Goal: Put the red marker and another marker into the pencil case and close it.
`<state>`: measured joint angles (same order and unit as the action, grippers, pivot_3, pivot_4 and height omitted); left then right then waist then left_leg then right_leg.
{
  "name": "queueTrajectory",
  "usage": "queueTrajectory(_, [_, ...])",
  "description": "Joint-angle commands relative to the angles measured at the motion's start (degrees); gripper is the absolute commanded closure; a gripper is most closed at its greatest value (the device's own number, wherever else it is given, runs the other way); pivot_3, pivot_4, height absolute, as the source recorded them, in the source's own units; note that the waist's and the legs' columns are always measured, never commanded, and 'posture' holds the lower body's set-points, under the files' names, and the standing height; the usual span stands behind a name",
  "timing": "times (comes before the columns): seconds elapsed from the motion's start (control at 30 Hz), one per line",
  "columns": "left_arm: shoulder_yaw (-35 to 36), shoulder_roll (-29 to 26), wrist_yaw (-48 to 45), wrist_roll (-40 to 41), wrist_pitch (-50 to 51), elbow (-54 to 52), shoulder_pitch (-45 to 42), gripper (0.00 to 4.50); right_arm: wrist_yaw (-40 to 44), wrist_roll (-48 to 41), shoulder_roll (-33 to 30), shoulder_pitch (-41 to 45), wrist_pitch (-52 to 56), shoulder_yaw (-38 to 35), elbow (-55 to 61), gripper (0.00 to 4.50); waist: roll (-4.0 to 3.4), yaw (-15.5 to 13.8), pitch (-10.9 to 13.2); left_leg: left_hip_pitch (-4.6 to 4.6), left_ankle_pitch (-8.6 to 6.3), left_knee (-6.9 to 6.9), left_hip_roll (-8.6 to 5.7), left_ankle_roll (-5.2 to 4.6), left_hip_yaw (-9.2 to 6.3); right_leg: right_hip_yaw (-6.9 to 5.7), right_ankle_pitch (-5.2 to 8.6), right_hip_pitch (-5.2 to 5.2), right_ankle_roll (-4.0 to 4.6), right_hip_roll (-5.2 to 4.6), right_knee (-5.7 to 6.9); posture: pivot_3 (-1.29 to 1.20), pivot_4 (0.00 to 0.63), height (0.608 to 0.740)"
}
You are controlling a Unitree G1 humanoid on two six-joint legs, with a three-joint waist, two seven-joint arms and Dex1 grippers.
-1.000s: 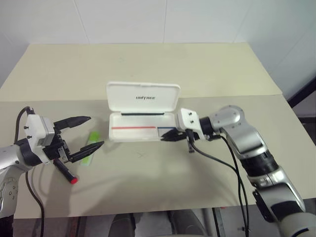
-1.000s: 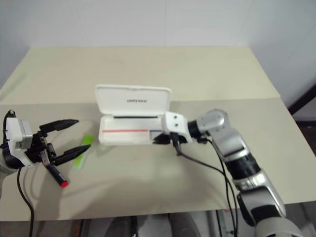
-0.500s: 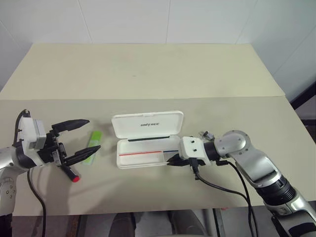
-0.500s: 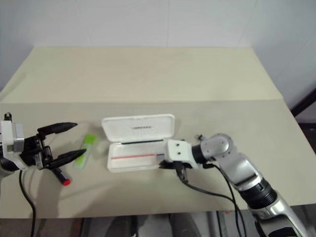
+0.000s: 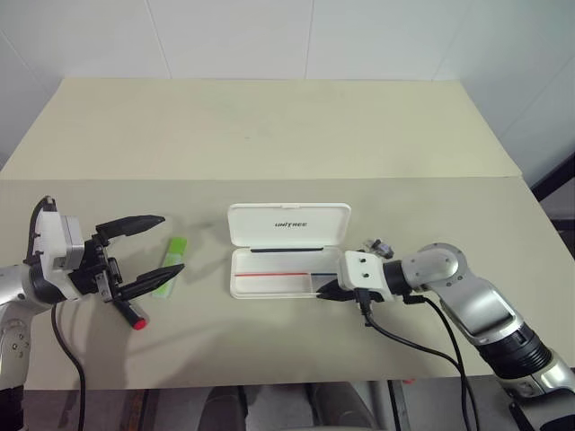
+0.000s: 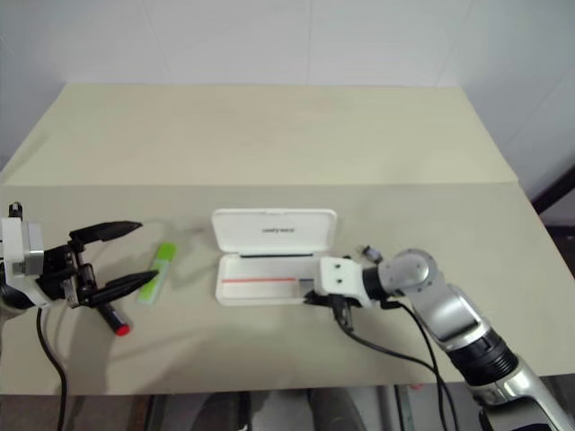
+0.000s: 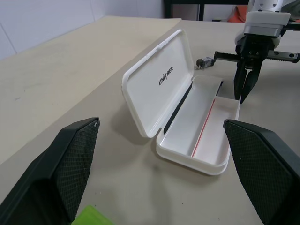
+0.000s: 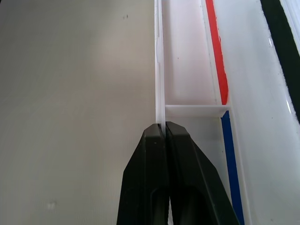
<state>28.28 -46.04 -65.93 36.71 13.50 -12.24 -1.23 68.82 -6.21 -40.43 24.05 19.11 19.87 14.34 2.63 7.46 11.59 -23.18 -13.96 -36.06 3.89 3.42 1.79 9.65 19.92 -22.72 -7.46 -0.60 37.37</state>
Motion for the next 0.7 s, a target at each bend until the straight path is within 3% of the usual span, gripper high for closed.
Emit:
queueTrajectory(0.03, [0.3, 0.0, 0.0, 0.5, -1.2, 0.0, -0.6, 0.00, 1.0, -1.0, -1.5, -0.8, -2.4, -1.8, -0.1, 4.47, 0.00, 0.0, 0.0, 0.00, 0.00, -0.01, 0.00, 0.00, 0.00, 0.00, 0.00, 0.00, 0.00, 0.00, 0.00, 0.00, 0.150, 0.740])
queueTrajectory(0.2, [-0.1, 0.0, -0.1, 0.5, -1.5, 0.5, -1.1, 0.00, 1.5, -1.5, -2.3, -1.4, -3.7, -1.8, -0.5, 4.47, 0.00, -0.3, 0.0, 0.01, 0.00, 0.00, 0.00, 0.00, 0.00, 0.00, 0.00, 0.00, -0.01, 0.00, 0.01, 0.00, 0.150, 0.740])
queueTrajectory(0.23, [-0.3, 0.0, -0.1, 0.4, -1.6, 0.5, -1.2, 0.00, 1.6, -1.6, -2.4, -1.5, -4.0, -1.8, -0.6, 4.26, 0.00, -0.4, 0.0, 0.01, 0.00, -0.01, 0.00, 0.00, 0.00, 0.00, 0.00, 0.00, -0.01, 0.00, 0.01, 0.00, 0.150, 0.740])
queueTrajectory(0.33, [-0.6, 0.1, 0.0, 0.4, -1.8, 0.6, -1.3, 0.00, 1.5, -1.5, -2.8, -1.7, -4.7, -1.7, -1.0, 3.57, 0.00, -0.8, 0.0, 0.01, 0.00, -0.01, 0.00, 0.00, 0.00, 0.00, 0.00, 0.00, 0.00, 0.00, 0.00, 0.00, 0.150, 0.740])
queueTrajectory(0.67, [-1.4, 0.5, 1.1, 0.5, -2.1, -0.5, -0.9, 0.00, 2.8, -6.1, -2.3, -1.5, -5.7, -4.7, -1.2, 0.02, 0.00, -1.1, 0.0, 0.01, 0.00, -0.04, 0.00, 0.00, 0.00, 0.00, 0.00, 0.01, 0.00, 0.00, 0.02, 0.00, 0.150, 0.740])
queueTrajectory(0.7, [-1.4, 0.6, 1.3, 0.5, -2.0, -0.7, -0.8, 0.00, 3.1, -6.6, -2.3, -1.6, -5.8, -5.1, -1.1, 0.02, 0.00, -1.1, 0.0, 0.01, 0.00, -0.03, 0.00, 0.00, 0.00, 0.00, 0.00, 0.01, 0.00, 0.01, 0.02, 0.00, 0.150, 0.740])
